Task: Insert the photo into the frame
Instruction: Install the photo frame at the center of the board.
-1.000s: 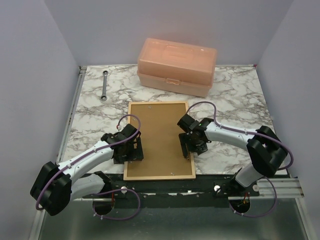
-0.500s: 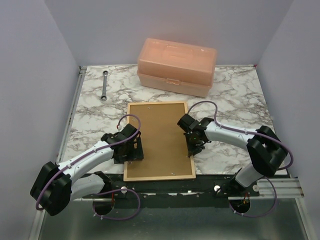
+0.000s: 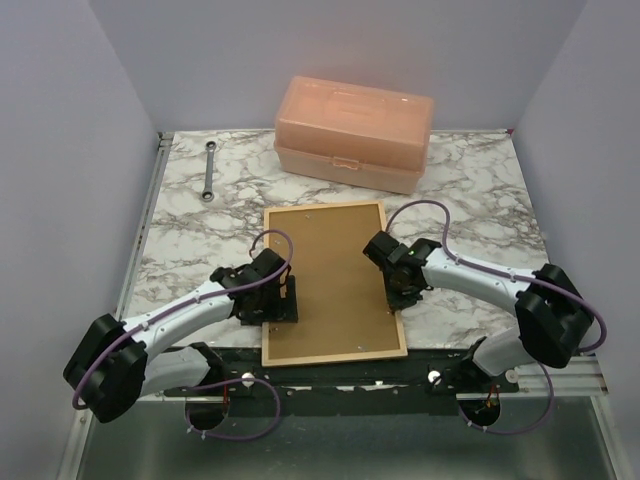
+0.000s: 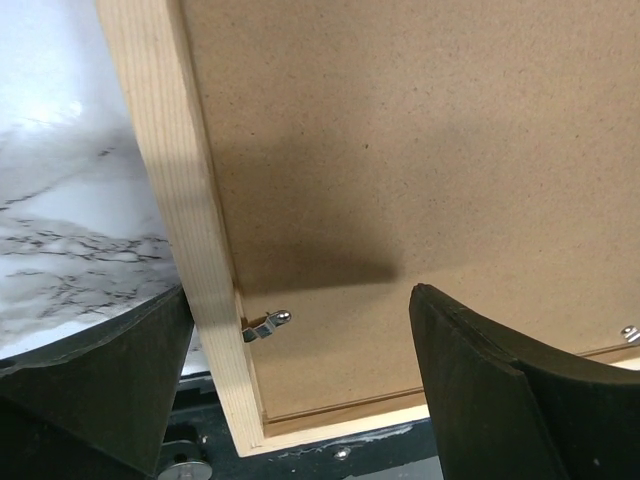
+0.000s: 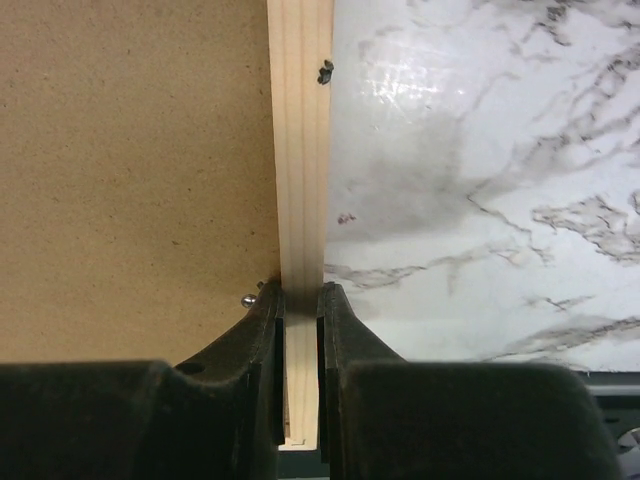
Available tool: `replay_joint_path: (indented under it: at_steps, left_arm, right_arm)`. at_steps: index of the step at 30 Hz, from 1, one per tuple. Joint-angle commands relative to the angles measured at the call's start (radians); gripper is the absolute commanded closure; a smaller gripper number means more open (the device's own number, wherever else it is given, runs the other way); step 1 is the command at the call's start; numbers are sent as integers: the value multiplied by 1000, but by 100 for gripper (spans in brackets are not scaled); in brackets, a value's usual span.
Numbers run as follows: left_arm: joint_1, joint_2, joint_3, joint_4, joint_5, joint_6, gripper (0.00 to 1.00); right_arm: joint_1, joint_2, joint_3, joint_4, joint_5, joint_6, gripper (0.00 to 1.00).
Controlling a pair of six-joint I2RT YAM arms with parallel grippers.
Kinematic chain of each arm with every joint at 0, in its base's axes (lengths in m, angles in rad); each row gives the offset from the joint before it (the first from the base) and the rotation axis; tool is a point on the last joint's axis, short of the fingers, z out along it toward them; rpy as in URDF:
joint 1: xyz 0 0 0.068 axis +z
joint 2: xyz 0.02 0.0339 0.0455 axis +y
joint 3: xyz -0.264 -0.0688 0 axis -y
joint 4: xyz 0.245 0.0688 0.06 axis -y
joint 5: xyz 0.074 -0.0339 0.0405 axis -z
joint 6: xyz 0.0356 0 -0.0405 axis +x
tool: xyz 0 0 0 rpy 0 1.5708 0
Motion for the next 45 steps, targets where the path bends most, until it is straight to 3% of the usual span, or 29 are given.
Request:
replay_joint_path:
  at_steps: [1,2,4,8,11,14,20,23,31,39,45]
  left_arm:
    - [-73,6,27,66,43,-71,14]
    - [-89,-1,25,57,23,-88,14]
    - [-99,-24,10,44,2,-122,14]
    - [-89,-53,1,2,-63,-143,9]
    - [-53,-31,17,-16,-70,-115,9]
    - [-1,-12,17,2,-48,-81,9]
    - [131,33,5,115,61,-2,12]
    - [178,78,29,148,97,30,14]
    - [216,222,136,149,118,84,25]
    - [192,216,117,168,195,70,32]
    - [90,223,157,140,201,39,34]
  right_arm:
    - [5,-57,-19,-38,8,43,90]
    - [5,-70,-30,-28,-16,43,84]
    - [5,-95,-47,-20,-32,48,60]
    - [-8,-105,-46,-1,-69,48,27]
    - [-46,-90,-46,52,-174,27,12]
    - [-105,-67,-34,71,-183,-2,3]
    - [-330,-5,62,68,-270,-159,0]
    - [-381,74,157,72,-284,-209,0]
    - [-383,297,316,69,-365,-233,0]
    - [-382,230,222,84,-422,-235,1]
    - [-372,143,161,60,-454,-228,3]
